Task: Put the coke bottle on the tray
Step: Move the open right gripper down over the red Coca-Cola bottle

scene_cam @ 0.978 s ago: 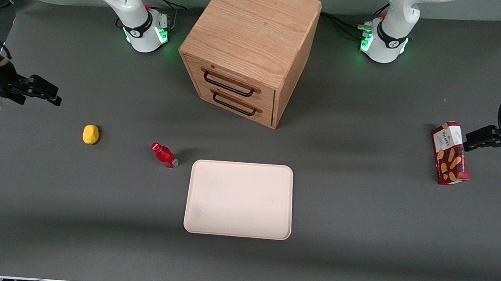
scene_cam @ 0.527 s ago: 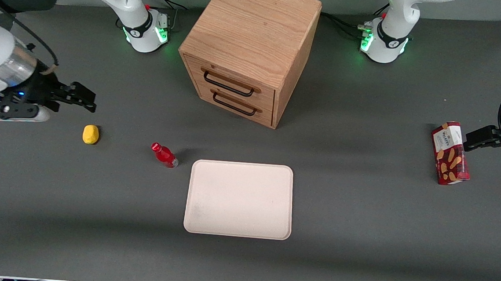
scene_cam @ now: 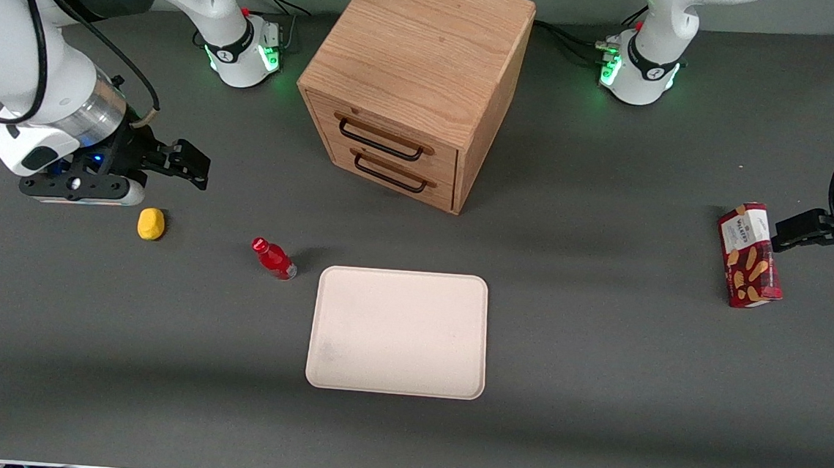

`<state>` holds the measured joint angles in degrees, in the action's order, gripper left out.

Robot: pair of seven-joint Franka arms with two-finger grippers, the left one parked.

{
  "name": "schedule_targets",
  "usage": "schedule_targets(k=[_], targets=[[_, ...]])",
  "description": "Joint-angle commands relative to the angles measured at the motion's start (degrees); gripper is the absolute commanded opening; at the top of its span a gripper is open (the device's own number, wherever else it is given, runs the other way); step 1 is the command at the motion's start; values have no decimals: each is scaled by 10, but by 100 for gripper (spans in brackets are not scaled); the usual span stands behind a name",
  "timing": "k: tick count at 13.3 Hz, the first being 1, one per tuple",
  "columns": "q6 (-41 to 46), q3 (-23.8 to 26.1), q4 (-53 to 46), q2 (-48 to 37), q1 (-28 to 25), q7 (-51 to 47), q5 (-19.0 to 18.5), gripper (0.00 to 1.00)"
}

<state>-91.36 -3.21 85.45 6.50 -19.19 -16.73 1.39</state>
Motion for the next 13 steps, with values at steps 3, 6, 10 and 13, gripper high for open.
schedule_targets(k=[3, 6, 10, 13], targets=[[-7, -14, -17, 11, -31, -55, 8, 100], [-8, -14, -17, 13, -30, -52, 9, 100], [-40, -13, -14, 41, -28, -18, 11, 100], [-67, -13, -8, 67, -26, 0, 34, 100]])
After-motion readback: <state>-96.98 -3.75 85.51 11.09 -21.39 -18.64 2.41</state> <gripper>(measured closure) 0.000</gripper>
